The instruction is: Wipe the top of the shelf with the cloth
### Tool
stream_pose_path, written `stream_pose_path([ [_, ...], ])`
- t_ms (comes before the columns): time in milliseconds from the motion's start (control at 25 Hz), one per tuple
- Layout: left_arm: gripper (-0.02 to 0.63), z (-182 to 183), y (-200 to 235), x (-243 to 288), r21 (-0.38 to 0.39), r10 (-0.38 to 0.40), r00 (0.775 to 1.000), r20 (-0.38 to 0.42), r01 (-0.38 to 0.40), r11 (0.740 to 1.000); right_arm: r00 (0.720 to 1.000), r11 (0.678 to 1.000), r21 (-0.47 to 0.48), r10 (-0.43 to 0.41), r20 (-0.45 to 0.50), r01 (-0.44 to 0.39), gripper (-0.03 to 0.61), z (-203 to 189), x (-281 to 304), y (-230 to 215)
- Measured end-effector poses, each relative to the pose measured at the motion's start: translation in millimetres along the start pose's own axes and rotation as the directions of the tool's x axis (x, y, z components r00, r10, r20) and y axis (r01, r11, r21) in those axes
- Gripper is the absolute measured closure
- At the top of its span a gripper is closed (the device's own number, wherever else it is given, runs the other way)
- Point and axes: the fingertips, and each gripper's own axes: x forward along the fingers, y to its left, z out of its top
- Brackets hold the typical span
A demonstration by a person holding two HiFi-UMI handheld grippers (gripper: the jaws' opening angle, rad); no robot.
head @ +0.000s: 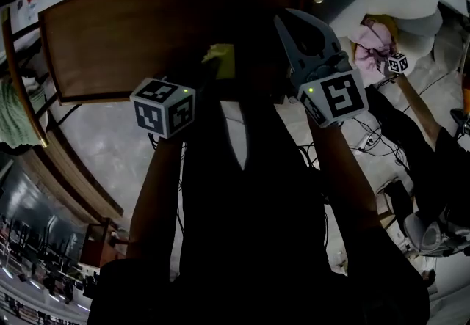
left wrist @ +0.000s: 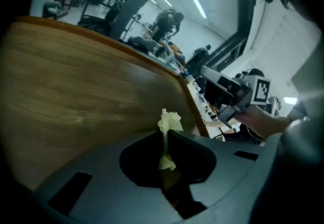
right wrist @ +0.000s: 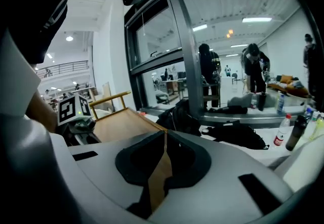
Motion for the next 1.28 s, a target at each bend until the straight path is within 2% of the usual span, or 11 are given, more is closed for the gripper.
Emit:
stream_pose_path([
  [80, 0.580, -7, -40, 28, 0.060, -0.022, 0.999, -0.042, 0.024, 0.998, 1.000, 1.000, 0.011, -0.013, -0.007, 0.013, 0.552, -7, -20, -13],
  [200, 0.580, -14, -81, 54, 0.101, -0.024, 0.997, -0.080, 0.032, 0.994, 1.000, 0.999, 0.032, -0.002, -0.026, 0.002, 0.551, -20, -43, -23],
  [400, 0.580, -25, -103, 78, 0.177, 0.011, 0.985, -0.171, 0.020, 0.984, 1.000, 0.999, 0.042, 0.015, -0.016, -0.014, 0.551, -34, -58, -32],
  [680, 0.580, -33, -95, 71, 0.281, 0.075, 0.966, -0.248, -0.002, 0.960, 0.999, 0.998, 0.026, 0.049, -0.011, -0.049, 0.551, -33, -52, -19],
  [1000, 0.580, -35, -53, 34, 0.312, 0.112, 0.965, -0.237, -0.033, 0.949, 0.996, 0.997, 0.014, 0.081, -0.036, -0.081, 0.551, -28, -24, 23],
  [1280, 0.580, -38, 12, -21, 0.336, 0.166, 0.960, -0.227, -0.083, 0.938, 0.991, 0.991, -0.002, 0.132, -0.029, -0.132, 0.552, -14, 32, 86],
])
